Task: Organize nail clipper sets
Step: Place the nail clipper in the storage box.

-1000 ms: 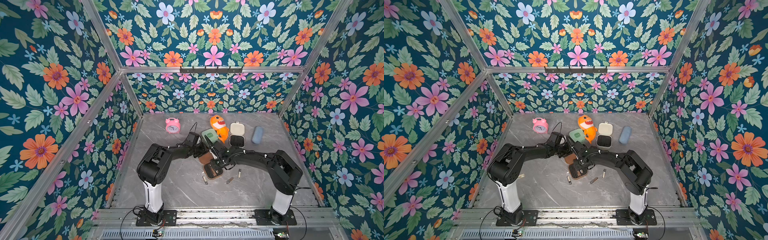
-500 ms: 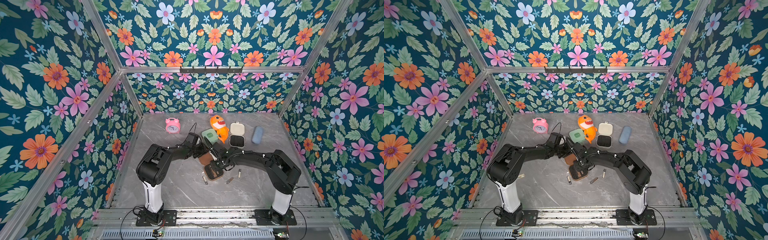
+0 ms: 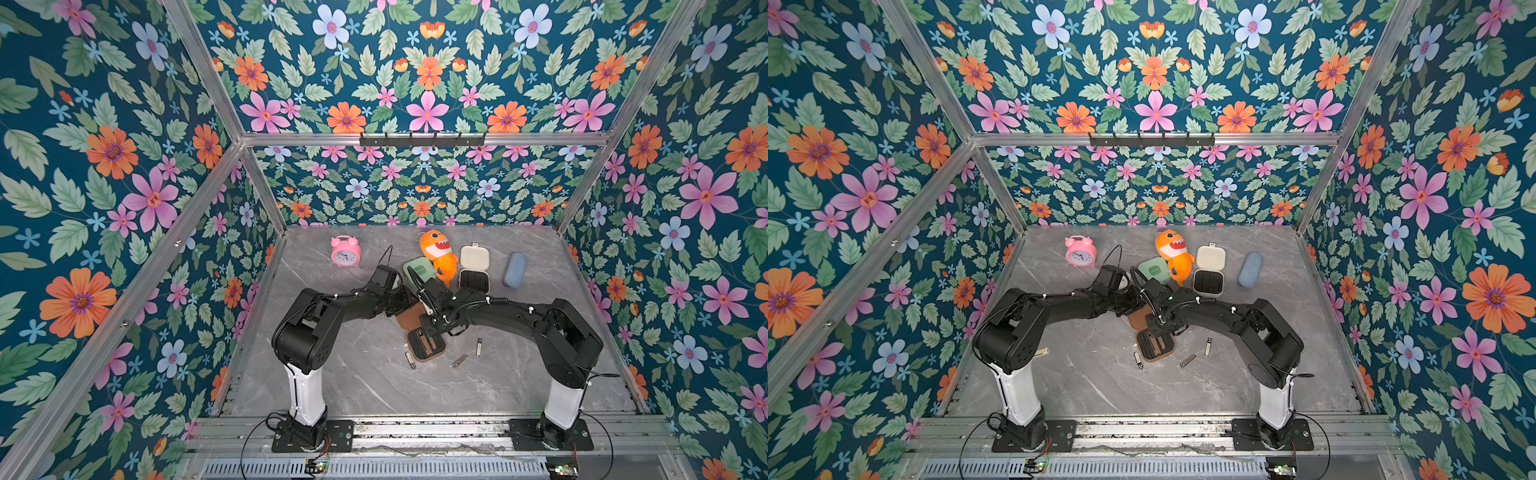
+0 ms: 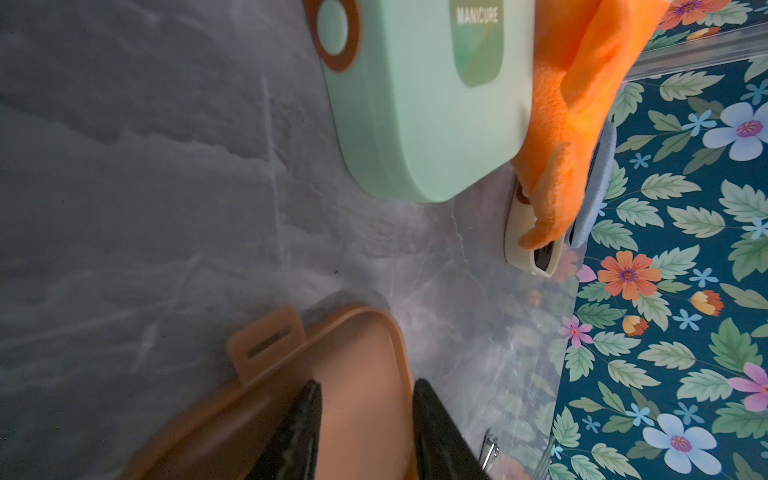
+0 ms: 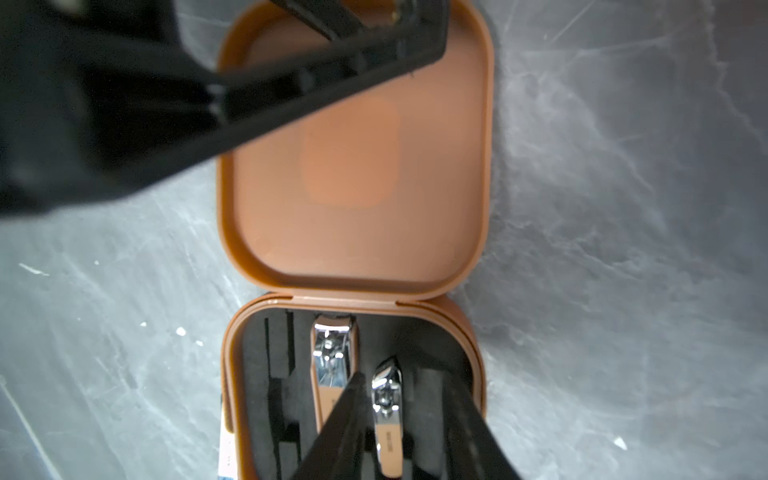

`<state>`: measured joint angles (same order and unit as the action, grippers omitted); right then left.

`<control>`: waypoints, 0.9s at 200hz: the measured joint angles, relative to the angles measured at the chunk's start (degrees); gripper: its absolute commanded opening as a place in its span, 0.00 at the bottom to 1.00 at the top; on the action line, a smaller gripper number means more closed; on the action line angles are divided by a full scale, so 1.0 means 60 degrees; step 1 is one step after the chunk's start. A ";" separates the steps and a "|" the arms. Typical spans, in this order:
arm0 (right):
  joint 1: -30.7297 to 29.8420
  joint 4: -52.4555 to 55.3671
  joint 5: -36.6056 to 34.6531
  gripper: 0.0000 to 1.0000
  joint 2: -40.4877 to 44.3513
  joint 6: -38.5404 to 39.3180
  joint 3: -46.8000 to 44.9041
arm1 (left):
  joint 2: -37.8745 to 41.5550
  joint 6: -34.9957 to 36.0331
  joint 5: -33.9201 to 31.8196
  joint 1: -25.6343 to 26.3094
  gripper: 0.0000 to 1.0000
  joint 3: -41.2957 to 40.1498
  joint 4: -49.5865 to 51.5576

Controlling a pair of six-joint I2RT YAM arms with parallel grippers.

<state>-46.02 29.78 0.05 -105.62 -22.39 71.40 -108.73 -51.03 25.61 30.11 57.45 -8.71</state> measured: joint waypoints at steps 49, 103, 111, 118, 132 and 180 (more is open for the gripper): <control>0.0000 -0.0062 0.0259 0.13 0.0062 -0.0018 -0.0335 | 0.0000 0.0000 -0.0004 0.0000 0.40 0.0025 0.0044; 0.0000 -0.0339 0.0576 0.12 0.0062 -0.0240 -0.0725 | 0.0036 0.0004 -0.0015 0.0000 0.40 0.0066 0.0208; -0.0004 -0.0382 0.0605 0.12 0.0062 -0.0244 -0.0732 | 0.0047 0.0004 -0.0015 0.0000 0.40 0.0066 0.0226; -0.0004 -0.0397 0.0605 0.12 0.0062 -0.0266 -0.0736 | 0.0055 0.0004 -0.0015 -0.0004 0.40 0.0066 0.0244; -0.0004 -0.0364 0.0601 0.16 0.0157 -0.0280 -0.0739 | 0.0091 0.0004 -0.0033 -0.0004 0.40 0.0087 0.0342; -0.0007 0.0055 0.0131 0.42 0.1632 -0.0433 -0.1071 | 0.0623 0.0127 -0.0117 0.0000 0.46 0.0415 0.1005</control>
<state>-46.06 30.11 0.84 -95.83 -24.99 64.97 -104.99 -50.26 24.91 30.11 59.94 -2.68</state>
